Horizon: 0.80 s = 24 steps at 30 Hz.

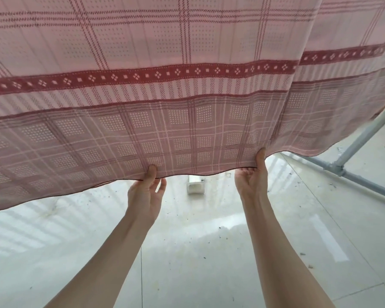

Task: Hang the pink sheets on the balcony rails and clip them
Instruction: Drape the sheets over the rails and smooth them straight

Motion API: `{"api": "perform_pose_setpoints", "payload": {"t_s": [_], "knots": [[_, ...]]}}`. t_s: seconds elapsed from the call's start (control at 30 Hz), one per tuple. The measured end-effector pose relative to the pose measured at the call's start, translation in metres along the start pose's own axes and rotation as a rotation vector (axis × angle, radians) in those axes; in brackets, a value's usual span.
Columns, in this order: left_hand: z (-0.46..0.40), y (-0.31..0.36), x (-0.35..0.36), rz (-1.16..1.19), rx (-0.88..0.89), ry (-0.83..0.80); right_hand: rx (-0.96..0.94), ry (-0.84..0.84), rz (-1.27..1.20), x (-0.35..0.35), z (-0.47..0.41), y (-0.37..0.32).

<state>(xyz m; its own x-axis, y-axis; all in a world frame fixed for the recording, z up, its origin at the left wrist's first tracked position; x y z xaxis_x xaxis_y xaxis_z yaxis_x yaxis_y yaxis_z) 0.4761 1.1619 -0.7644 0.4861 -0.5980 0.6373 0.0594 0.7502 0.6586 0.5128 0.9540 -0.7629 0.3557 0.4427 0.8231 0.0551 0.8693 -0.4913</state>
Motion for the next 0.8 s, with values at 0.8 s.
{"api": "perform_pose_setpoints", "payload": {"t_s": [0.8], "knots": [[-0.015, 0.028, 0.041, -0.175, -0.186, -0.057, 0.084, 0.058, -0.011, 0.043, -0.012, 0.014]]}}
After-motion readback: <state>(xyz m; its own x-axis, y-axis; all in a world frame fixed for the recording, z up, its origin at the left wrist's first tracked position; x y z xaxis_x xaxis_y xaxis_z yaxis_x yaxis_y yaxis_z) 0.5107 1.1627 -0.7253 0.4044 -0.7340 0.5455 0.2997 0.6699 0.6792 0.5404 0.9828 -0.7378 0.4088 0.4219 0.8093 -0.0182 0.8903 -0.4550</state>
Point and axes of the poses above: each hand's wrist, its own z-axis away from the middle knuckle, its own x-axis out of the palm, y = z × x, the point moved 1 cm from there along -z, towards the middle knuckle, and after that the axes turned 3 degrees about y, right-handed, at the moved point
